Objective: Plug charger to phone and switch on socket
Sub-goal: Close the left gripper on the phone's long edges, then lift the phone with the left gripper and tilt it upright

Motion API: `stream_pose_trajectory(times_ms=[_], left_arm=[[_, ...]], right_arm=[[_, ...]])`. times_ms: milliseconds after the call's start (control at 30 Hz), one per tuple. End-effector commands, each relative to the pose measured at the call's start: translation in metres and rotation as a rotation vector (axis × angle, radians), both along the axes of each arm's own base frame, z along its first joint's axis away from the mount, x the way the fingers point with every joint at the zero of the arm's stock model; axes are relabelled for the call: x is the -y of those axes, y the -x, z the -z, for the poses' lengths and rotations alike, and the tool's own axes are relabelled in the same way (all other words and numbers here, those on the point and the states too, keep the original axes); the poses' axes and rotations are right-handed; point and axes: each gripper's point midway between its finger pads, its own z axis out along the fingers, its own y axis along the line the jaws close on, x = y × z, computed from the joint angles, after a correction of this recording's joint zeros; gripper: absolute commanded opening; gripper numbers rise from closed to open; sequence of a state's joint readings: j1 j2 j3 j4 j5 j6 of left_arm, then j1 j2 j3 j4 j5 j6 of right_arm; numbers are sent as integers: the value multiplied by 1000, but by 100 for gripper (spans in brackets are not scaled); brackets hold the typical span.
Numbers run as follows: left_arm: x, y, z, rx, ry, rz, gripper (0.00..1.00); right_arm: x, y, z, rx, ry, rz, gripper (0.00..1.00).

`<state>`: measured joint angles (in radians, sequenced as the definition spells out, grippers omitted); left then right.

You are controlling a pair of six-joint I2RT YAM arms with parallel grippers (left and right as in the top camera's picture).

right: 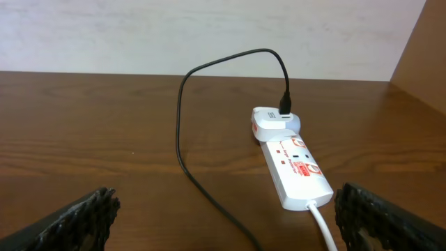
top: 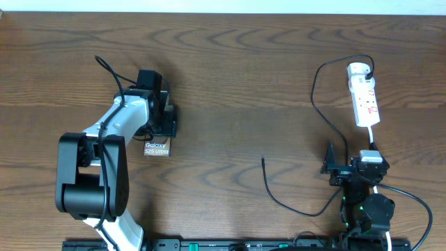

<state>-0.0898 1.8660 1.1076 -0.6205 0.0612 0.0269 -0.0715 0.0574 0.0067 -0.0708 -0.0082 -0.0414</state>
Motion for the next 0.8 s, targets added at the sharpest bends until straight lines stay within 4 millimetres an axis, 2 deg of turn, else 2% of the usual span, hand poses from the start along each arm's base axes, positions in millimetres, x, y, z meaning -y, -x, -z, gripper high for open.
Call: stream_pose_trajectory(times_ms=[0, 133, 300, 433, 567, 767], left_arm=[[0, 11, 9, -36, 1, 7, 67], [0, 11, 9, -36, 1, 7, 64], [0, 11, 9, -36, 1, 7, 54], [0, 11, 9, -36, 1, 7, 51], [0, 10, 9, -35, 2, 7, 38], [0, 10, 9, -32, 2, 7, 24]], right_arm=[[-2, 0, 1, -2, 12, -8, 99], [-2, 0, 1, -2, 13, -8, 99], [-2, 0, 1, -2, 12, -8, 99], [-2, 0, 1, -2, 13, -8, 99], [-2, 0, 1, -2, 12, -8, 99], [-2, 0, 1, -2, 12, -8, 99]])
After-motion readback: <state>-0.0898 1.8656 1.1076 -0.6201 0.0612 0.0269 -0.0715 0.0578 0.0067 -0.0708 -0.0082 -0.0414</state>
